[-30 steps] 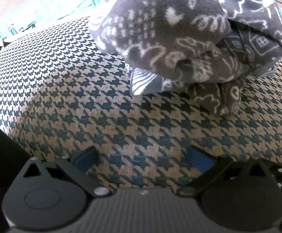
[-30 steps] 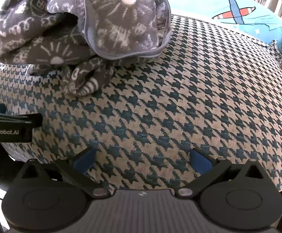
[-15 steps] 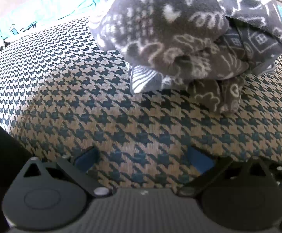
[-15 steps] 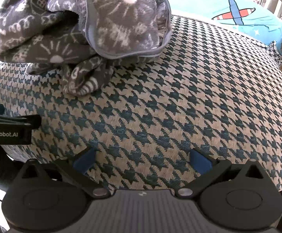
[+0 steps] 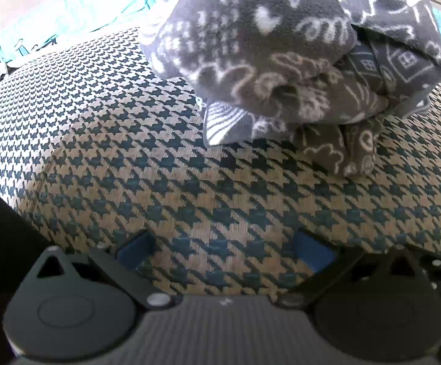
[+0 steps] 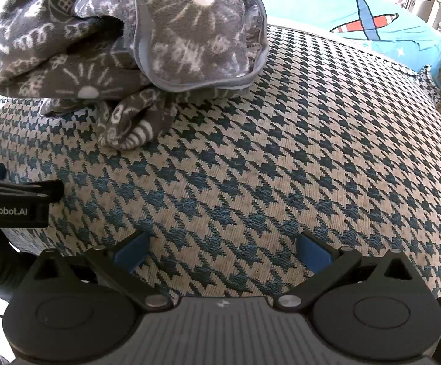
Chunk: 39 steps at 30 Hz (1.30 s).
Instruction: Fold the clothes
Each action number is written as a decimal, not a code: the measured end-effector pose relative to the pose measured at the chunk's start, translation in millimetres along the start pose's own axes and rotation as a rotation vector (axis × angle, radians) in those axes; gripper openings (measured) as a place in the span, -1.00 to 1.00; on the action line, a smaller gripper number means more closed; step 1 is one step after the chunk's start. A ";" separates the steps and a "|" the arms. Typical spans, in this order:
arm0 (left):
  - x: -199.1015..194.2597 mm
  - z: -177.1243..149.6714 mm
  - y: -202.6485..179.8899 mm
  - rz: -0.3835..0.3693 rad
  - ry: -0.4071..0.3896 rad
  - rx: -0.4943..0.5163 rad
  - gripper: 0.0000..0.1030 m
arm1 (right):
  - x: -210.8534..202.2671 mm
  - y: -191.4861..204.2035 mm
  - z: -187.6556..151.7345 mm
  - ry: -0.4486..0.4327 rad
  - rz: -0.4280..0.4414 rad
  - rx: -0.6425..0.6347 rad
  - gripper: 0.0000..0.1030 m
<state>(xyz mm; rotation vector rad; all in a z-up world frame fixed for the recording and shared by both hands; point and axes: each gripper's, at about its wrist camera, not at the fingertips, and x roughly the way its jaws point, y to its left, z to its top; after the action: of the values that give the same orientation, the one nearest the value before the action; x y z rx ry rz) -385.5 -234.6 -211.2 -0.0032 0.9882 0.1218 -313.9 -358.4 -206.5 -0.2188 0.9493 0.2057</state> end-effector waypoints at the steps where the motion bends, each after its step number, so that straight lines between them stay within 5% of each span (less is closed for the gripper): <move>1: 0.9 -0.2 -0.5 0.000 -0.001 0.000 1.00 | -0.5 1.4 -0.6 -0.001 -0.001 0.000 1.00; 39: -7.4 -14.1 -6.0 0.006 -0.019 0.005 1.00 | 4.3 0.4 -3.7 -0.013 -0.006 -0.001 1.00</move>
<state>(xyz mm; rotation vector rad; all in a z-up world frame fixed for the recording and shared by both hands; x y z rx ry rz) -400.7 -242.1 -213.1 0.0057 0.9700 0.1246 -314.4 -358.7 -212.2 -0.2206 0.9352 0.2022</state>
